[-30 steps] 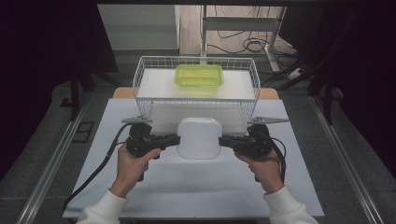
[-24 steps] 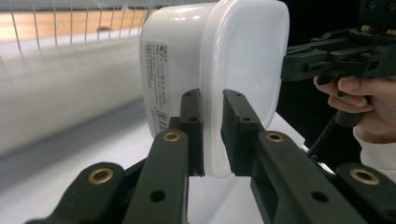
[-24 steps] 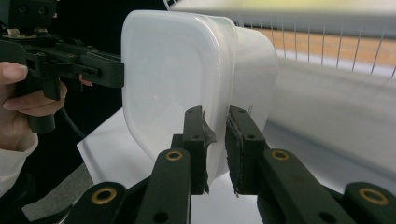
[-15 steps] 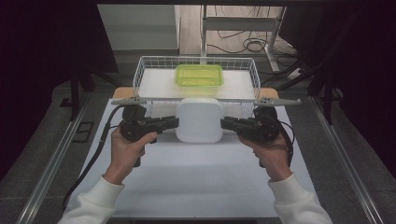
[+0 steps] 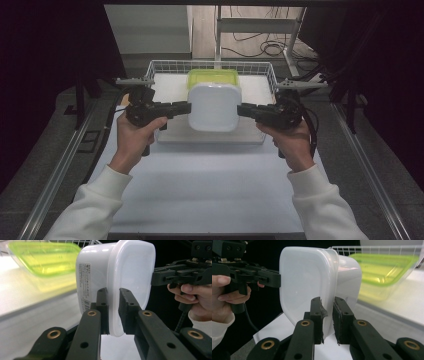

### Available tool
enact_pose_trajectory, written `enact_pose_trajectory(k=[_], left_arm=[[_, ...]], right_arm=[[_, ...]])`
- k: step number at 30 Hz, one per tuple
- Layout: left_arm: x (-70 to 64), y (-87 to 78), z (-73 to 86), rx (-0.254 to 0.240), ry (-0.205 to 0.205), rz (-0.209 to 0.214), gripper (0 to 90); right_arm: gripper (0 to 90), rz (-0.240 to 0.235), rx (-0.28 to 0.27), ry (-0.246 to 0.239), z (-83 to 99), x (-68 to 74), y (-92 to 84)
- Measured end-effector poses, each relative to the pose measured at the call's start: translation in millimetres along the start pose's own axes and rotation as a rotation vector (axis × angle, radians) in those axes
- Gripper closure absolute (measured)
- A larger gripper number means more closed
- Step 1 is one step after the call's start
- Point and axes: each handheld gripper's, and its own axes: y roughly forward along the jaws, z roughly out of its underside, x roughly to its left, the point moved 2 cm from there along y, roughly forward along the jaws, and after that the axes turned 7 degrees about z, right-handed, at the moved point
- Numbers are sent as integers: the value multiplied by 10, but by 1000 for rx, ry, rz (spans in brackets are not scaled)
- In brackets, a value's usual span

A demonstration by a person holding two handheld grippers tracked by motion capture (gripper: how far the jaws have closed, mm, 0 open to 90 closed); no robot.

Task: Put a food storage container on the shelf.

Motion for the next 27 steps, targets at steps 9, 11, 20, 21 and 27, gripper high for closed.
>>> enact_pose_trajectory(k=[9, 11, 20, 21, 27], left_arm=[[38, -38, -292, -25, 25, -13, 789], [54, -32, -352, -24, 30, -17, 789], [226, 34, -648, -11, 18, -15, 789], [254, 46, -678, -11, 9, -14, 789], [412, 144, -792, 1, -39, -12, 789]], right_arm=[[780, 1, -17, -14, -303, -41, 33], [780, 4, -18, -12, -365, -62, 49], [782, -2, -8, 14, -602, -212, 152], [783, -4, -5, 20, -635, -235, 171], [785, -32, 8, 72, -748, -413, 291]])
